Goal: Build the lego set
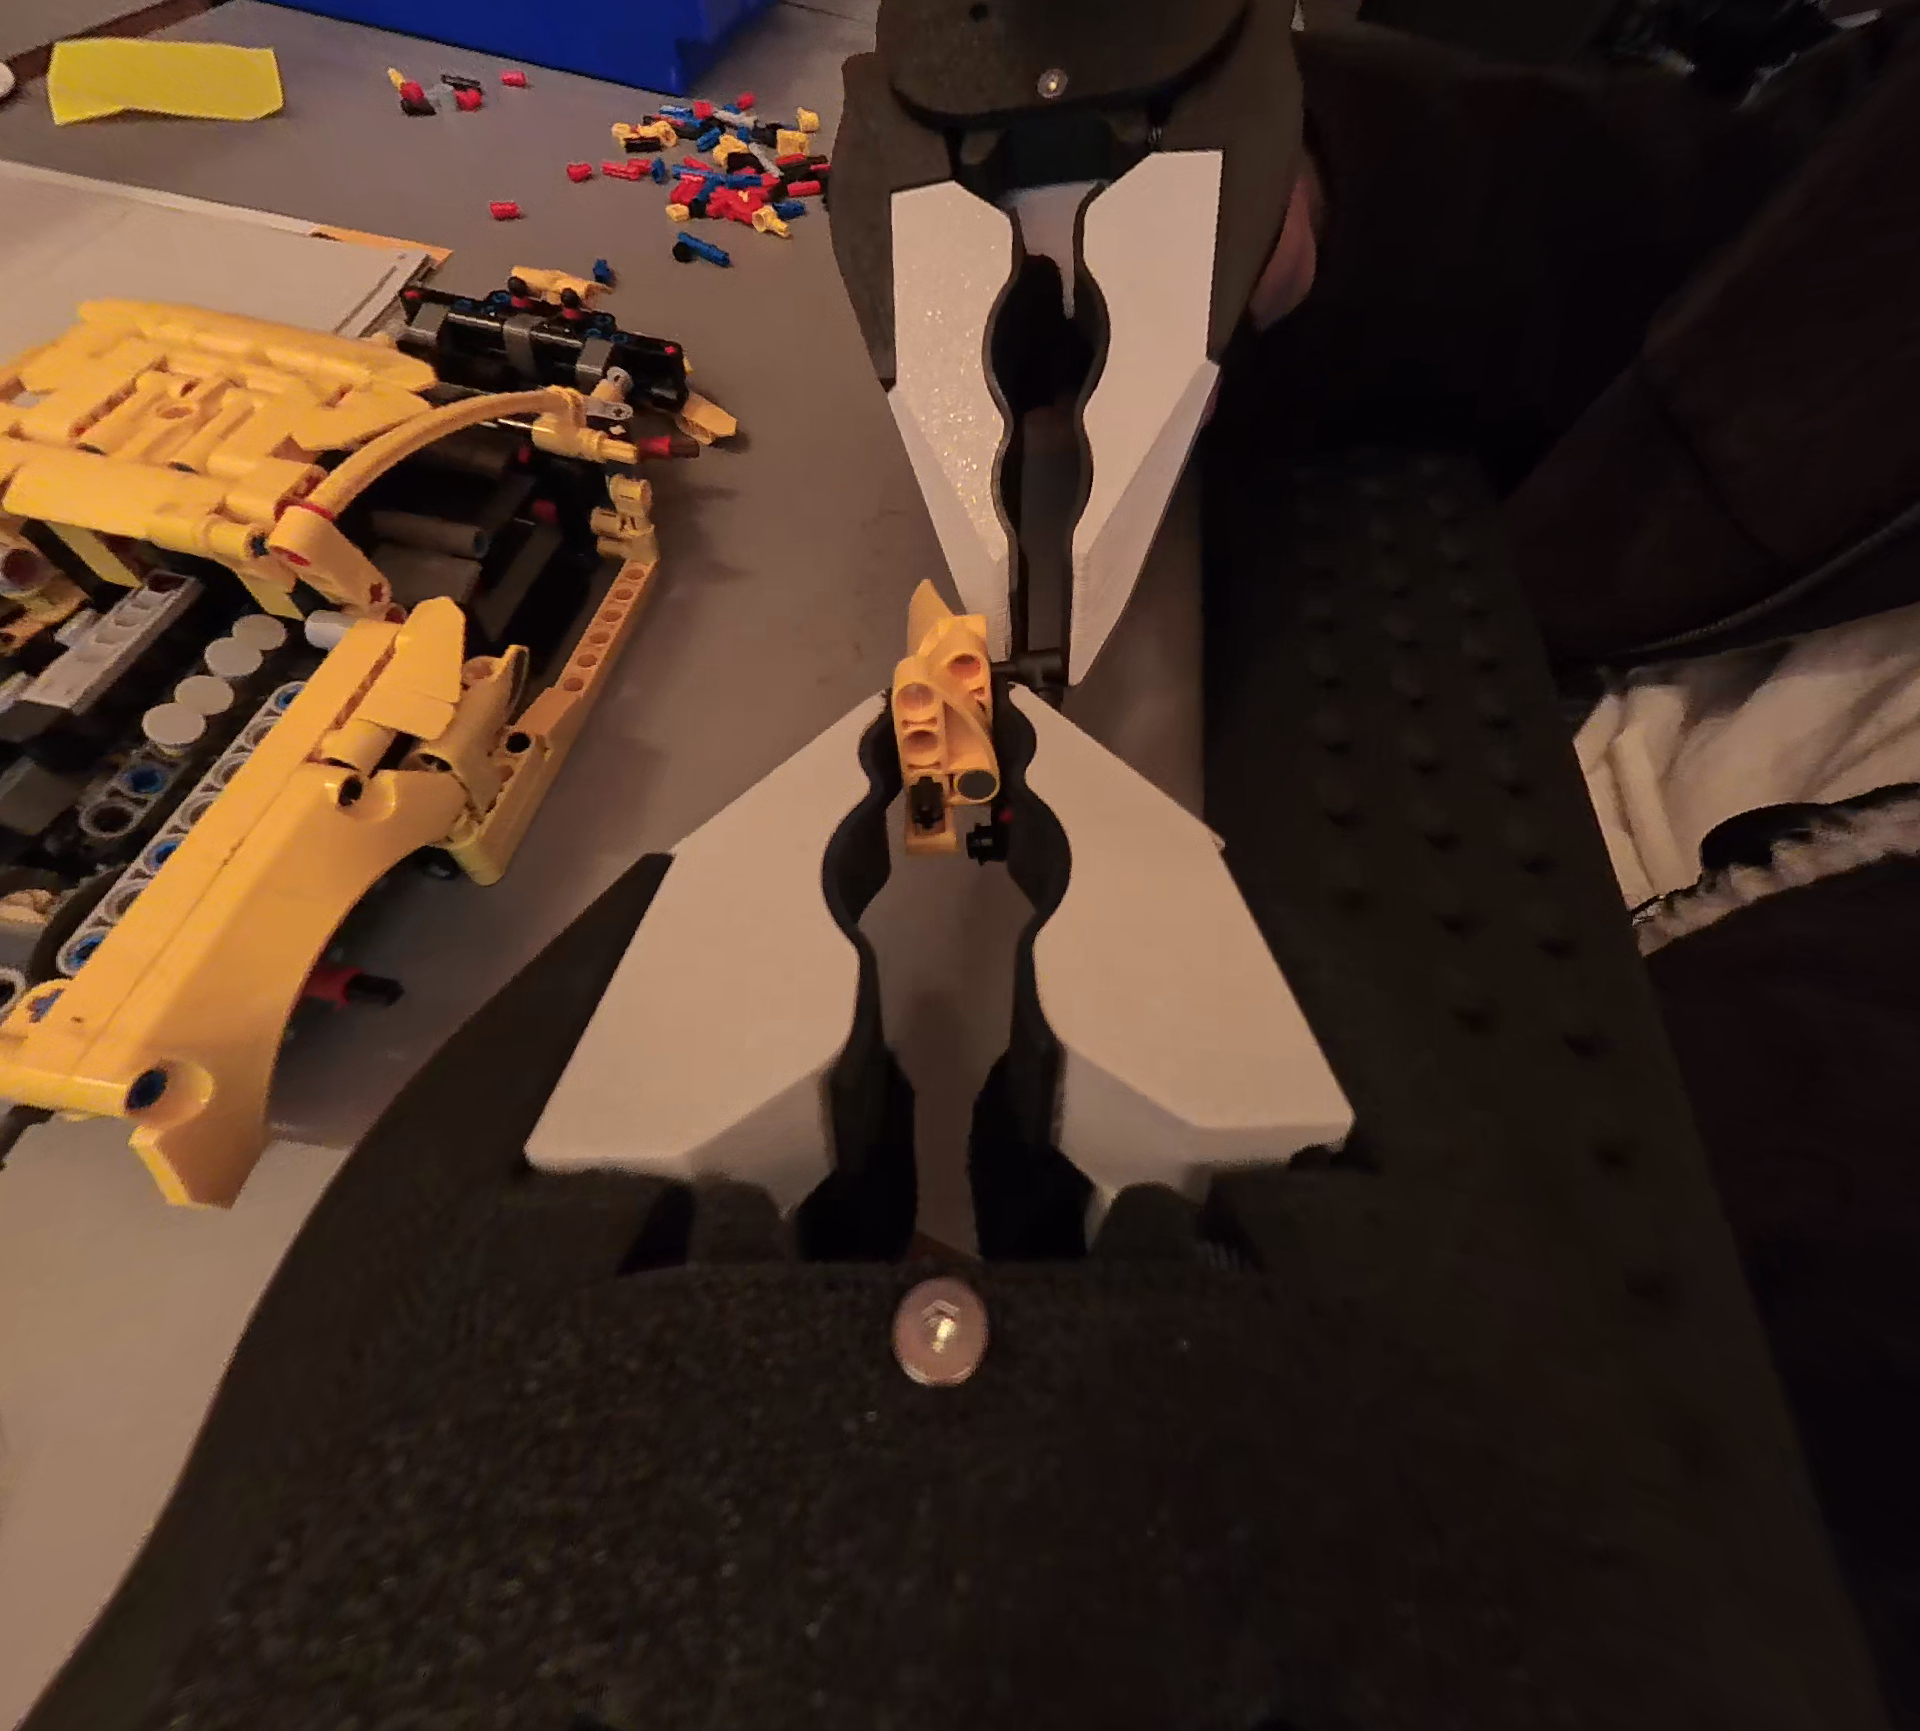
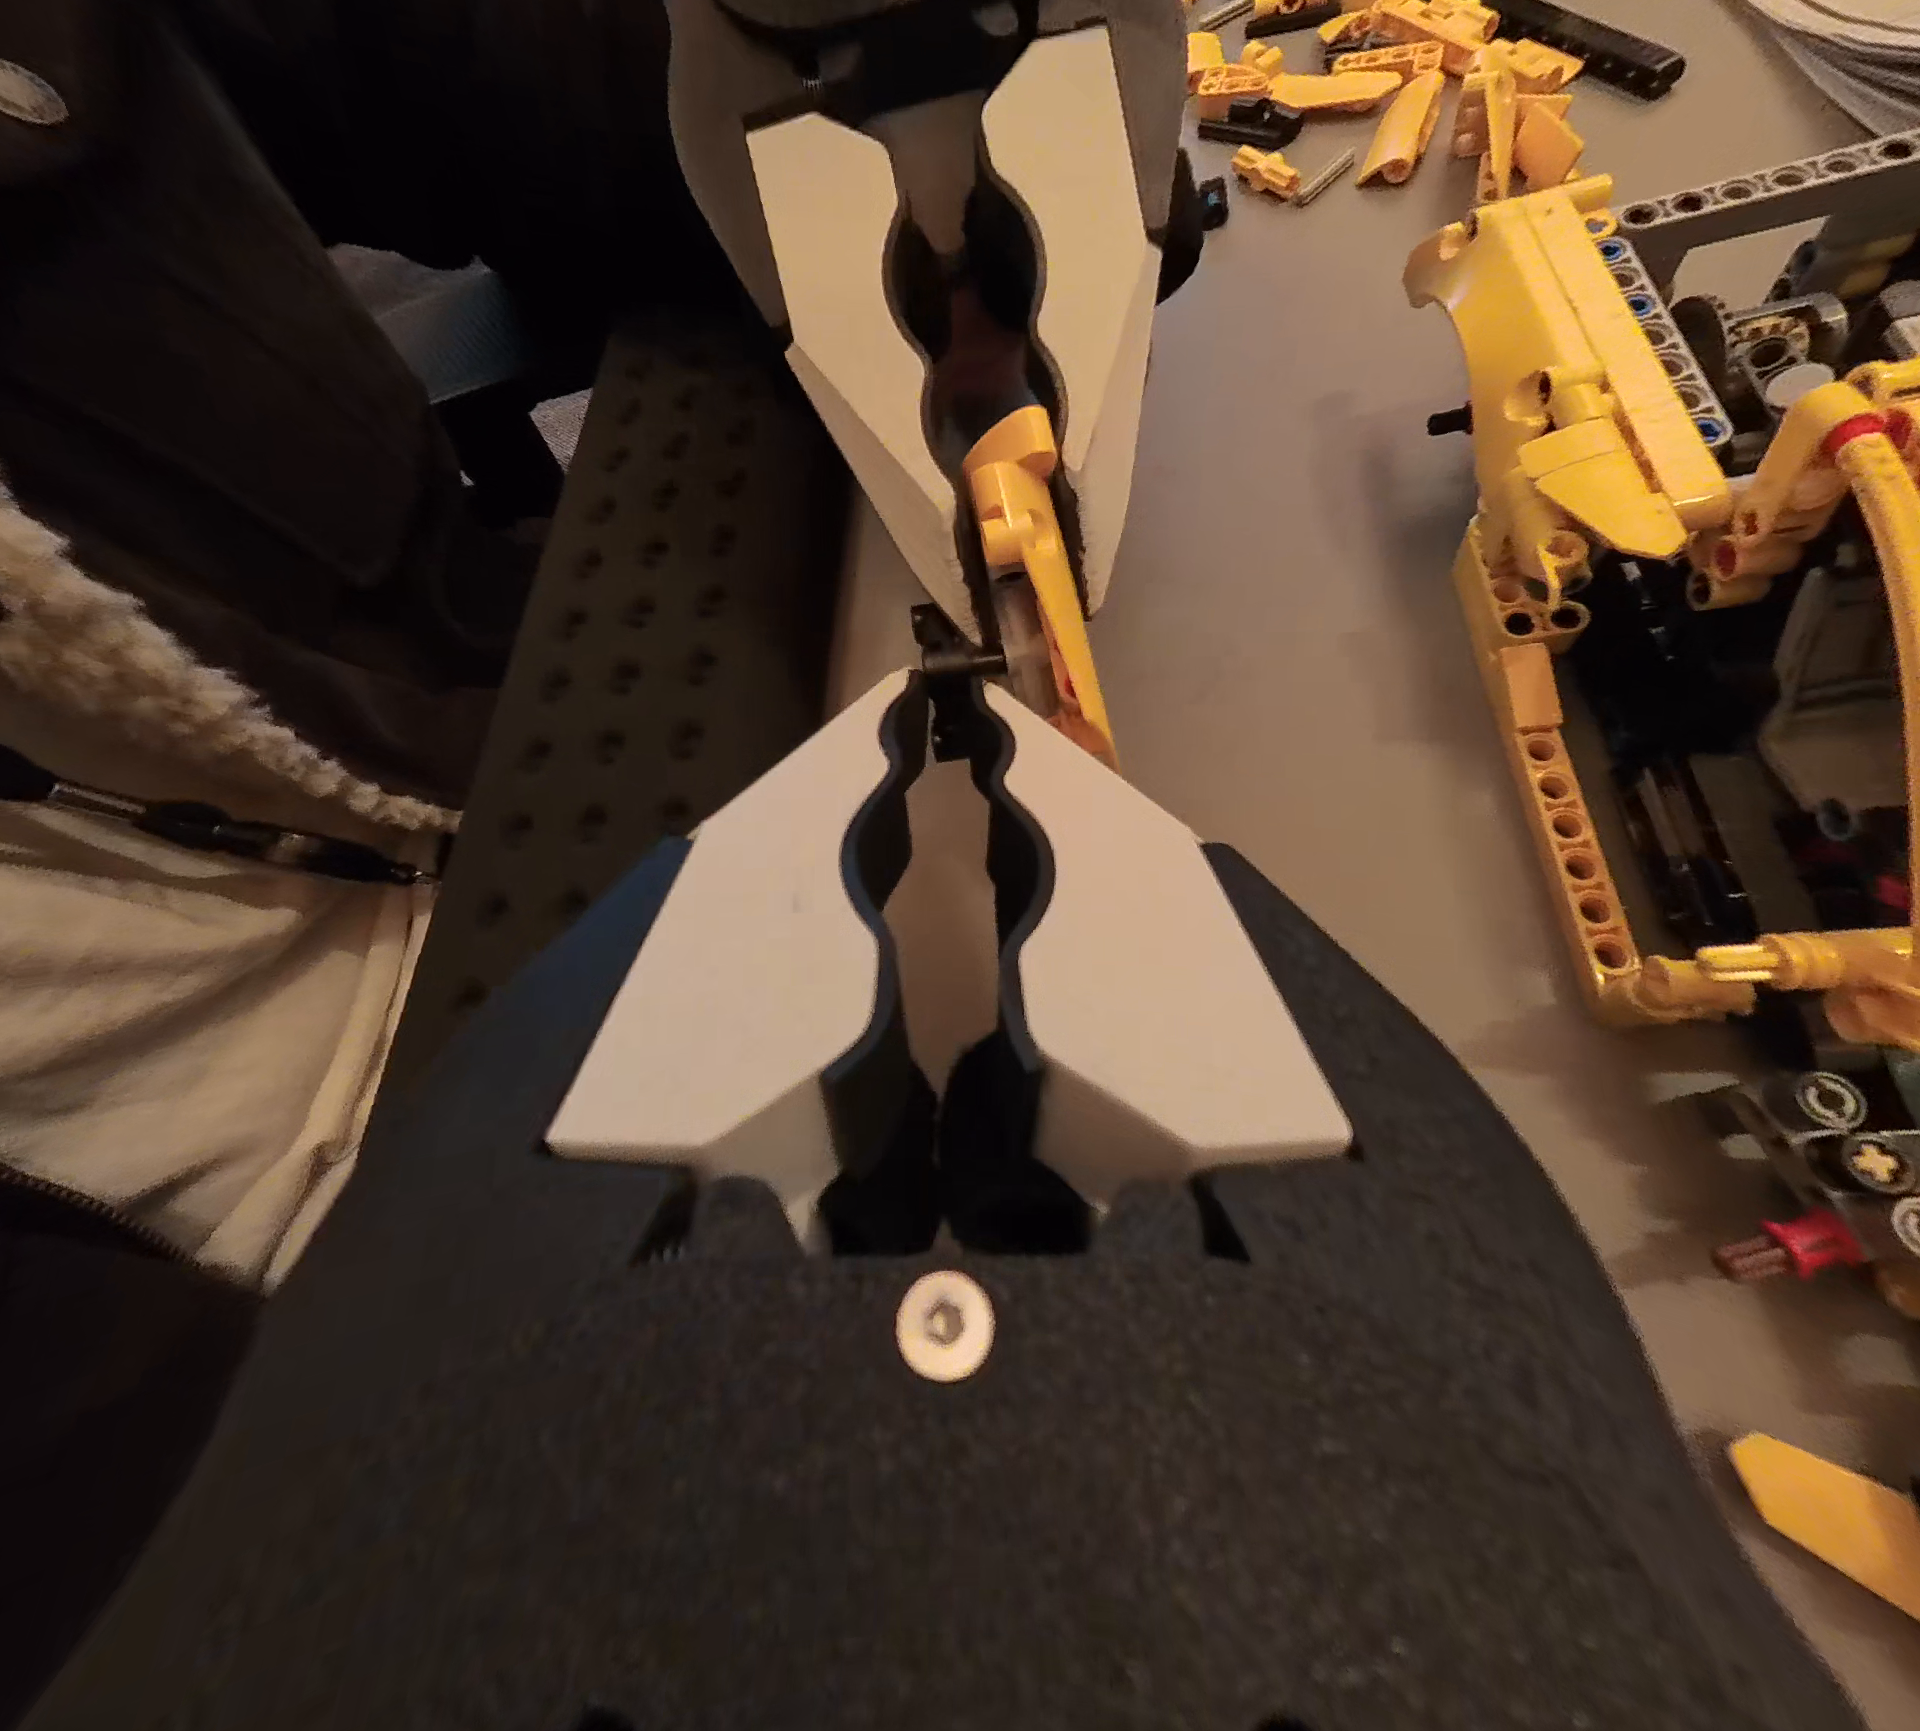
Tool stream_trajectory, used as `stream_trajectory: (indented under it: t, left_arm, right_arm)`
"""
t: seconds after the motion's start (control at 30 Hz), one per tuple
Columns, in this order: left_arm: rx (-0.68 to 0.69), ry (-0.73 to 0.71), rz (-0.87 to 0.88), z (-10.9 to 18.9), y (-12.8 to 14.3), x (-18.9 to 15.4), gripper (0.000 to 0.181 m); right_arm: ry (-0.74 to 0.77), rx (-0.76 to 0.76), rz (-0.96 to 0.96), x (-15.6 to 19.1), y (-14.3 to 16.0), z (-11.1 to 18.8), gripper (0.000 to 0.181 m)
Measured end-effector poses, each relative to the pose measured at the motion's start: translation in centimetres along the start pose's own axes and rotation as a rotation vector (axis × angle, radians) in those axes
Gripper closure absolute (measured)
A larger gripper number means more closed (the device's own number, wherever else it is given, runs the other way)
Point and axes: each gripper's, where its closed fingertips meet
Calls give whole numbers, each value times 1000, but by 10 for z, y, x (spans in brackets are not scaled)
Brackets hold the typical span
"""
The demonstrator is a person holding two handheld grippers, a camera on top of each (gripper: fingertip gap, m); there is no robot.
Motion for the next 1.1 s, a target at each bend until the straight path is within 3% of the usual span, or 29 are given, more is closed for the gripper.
stream_trajectory:
  t: [0.43,0.63,0.77,1.0,1.1]
  left_arm:
    - [-84,8,96,-1,-12,3,165]
    - [-82,-41,153,-1,-11,17,165]
    - [-76,-56,154,-1,-9,20,165]
    - [-33,-66,84,-3,-4,17,165]
    - [-8,-63,74,-4,0,15,165]
  right_arm:
    - [54,-40,62,-4,-7,8,175]
    - [249,-51,203,-19,-13,12,171]
    - [333,-63,221,-29,-15,15,156]
    - [241,-63,204,-25,-11,9,159]
    - [288,-78,258,-27,-16,13,162]
Point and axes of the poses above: each gripper's, where its closed fingertips meet, z back along the fingers, y out of its underside, x = y × z across the jaws, and after that the axes turned 4 degrees about -x, right-handed
